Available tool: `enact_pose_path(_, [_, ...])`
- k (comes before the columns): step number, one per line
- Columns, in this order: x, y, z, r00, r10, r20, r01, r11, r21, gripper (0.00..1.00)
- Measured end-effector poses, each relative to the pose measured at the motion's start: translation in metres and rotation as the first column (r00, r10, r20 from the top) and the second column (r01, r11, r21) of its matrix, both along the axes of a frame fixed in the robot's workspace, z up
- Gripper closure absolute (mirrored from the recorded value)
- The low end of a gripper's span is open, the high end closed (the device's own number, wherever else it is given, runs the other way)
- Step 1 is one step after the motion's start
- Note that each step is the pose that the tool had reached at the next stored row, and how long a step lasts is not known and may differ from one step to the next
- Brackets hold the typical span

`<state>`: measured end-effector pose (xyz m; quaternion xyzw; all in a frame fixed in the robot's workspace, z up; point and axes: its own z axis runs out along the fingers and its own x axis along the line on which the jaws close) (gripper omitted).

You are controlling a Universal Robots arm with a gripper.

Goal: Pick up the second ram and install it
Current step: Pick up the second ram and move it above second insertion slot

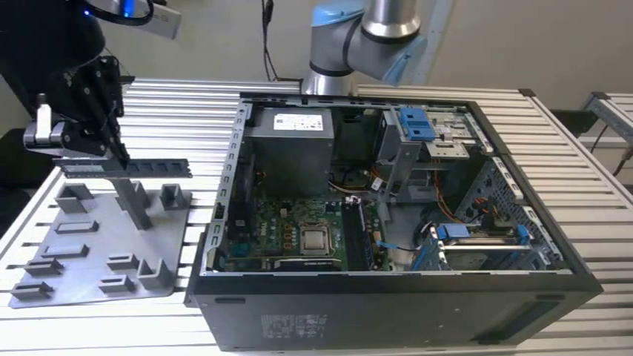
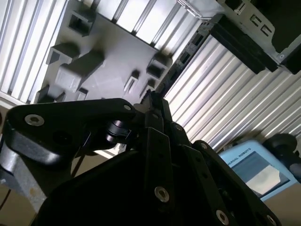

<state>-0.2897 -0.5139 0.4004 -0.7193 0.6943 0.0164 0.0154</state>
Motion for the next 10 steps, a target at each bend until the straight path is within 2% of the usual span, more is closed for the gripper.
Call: enact_pose_path(10, [0.0455,0.0,0.0,0.9999,0.0,-0.0165,0.0,1.0,0.0,0.86])
